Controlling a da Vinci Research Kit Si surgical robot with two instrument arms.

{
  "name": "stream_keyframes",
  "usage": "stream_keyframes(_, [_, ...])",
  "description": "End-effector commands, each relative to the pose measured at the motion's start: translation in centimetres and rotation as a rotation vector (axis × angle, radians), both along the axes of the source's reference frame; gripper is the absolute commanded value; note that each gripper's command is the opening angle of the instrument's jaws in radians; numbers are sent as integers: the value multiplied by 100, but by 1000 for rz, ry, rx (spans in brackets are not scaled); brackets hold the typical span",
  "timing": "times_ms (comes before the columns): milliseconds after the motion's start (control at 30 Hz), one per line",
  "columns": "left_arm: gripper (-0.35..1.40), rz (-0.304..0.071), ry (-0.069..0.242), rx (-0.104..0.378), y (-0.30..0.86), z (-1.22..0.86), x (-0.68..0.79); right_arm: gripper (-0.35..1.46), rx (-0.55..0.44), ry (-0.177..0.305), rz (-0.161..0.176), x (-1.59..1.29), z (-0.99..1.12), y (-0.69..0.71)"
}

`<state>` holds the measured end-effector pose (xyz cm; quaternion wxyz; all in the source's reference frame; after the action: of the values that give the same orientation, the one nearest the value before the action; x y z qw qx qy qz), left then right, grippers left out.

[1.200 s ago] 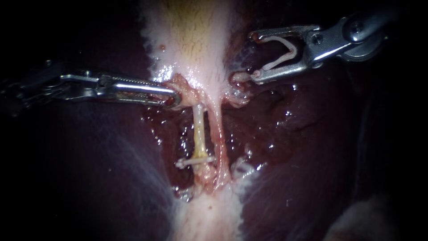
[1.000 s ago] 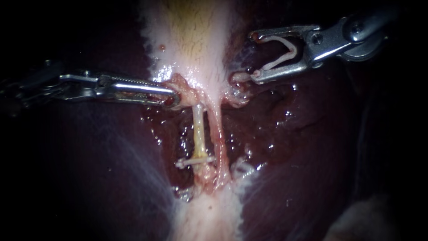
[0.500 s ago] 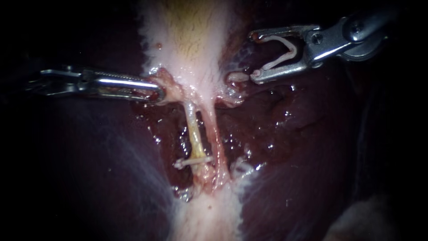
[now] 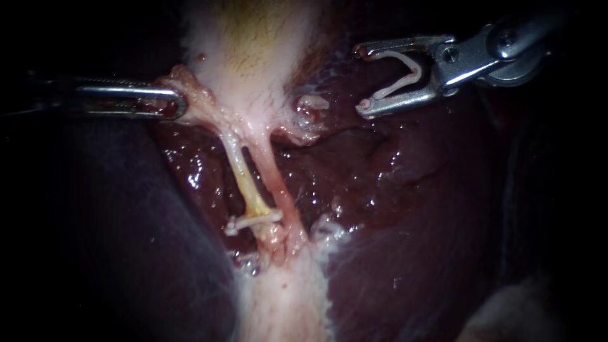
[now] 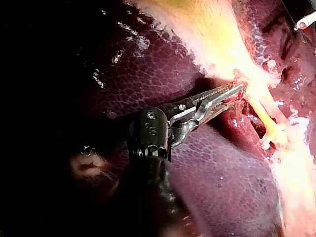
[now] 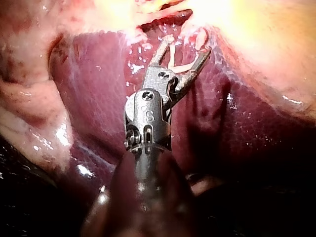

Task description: Clipping second clip left tube

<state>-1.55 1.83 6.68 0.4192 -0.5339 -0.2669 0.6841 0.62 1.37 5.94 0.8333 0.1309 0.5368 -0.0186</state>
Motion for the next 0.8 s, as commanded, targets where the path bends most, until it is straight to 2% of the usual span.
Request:
stream_keyframes(33, [-35, 0, -1, 0, 0, 0, 1, 50, 0, 0, 0, 0, 0, 0])
stream_keyframes(133, [-35, 1, -1, 0, 0, 0, 2, 50, -5, 1, -2, 0, 0, 0])
stream_keyframes(267, [-35, 1, -1, 0, 0, 0, 2, 50, 40, -3, 10, 2, -2, -2])
stream_keyframes(500, [-35, 1, -1, 0, 1, 1, 3, 49, 134, -6, 24, 11, -11, -15])
stream_keyframes(700, [-35, -1, 0, 0, 2, 2, 3, 49, 202, -2, 18, 27, -13, -35])
stream_keyframes(800, [-35, -1, 0, 0, 2, 3, 4, 48, 249, 1, 16, 37, -8, -50])
